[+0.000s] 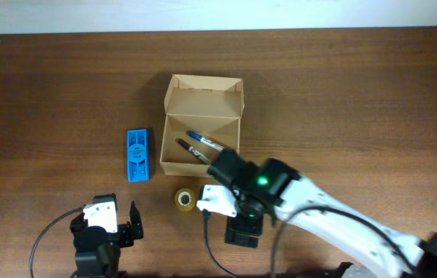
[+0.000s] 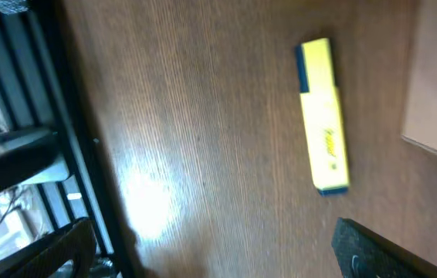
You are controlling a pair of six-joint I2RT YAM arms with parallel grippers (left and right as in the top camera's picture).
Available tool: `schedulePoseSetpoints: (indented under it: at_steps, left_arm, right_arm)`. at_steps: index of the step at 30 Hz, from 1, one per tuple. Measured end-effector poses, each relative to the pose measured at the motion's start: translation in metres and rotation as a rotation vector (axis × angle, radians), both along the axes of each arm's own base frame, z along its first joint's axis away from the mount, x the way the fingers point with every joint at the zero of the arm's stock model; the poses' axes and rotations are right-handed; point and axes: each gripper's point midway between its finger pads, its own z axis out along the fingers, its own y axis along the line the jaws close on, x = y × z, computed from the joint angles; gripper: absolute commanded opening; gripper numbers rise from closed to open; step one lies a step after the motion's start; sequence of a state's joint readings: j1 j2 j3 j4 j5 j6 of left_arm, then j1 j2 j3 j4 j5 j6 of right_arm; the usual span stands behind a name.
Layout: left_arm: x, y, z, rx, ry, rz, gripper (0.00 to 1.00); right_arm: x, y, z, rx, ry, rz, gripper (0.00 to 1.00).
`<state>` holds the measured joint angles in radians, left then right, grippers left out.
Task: Pack container
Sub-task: 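Move the right gripper to the yellow highlighter and grasp it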
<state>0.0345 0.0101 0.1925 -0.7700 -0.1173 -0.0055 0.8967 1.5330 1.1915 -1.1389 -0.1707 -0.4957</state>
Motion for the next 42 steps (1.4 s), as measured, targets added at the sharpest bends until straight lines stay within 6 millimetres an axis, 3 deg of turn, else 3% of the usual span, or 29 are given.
schedulePoseSetpoints:
  at_steps: [11,24,31,34,40,42]
  left_arm:
    - [0.0,0.0,0.0,0.0,0.0,0.0,1.0]
    - [0.0,0.0,0.0,0.0,0.0,0.0,1.0]
    - [0.0,0.0,0.0,0.0,0.0,0.0,1.0]
    - [0.0,0.0,0.0,0.0,0.0,0.0,1.0]
    - [0.0,0.0,0.0,0.0,0.0,0.0,1.0]
    - [0.0,0.0,0.0,0.0,0.0,0.0,1.0]
  right_arm:
    - [0.017,0.014,-0.058,-0.103,0.017,0.01,0.99]
    - [0.047,0.031,-0.069,-0.068,-0.107,0.0,1.0]
    - [0.054,0.029,-0.093,-0.119,-0.111,0.0,0.99]
    - [0.056,0.03,-0.101,-0.13,-0.11,-0.002,0.91]
    - [0.064,0.024,-0.109,-0.142,-0.105,-0.027,0.89]
    - [0.068,0.02,-0.111,-0.146,-0.101,-0.042,0.83]
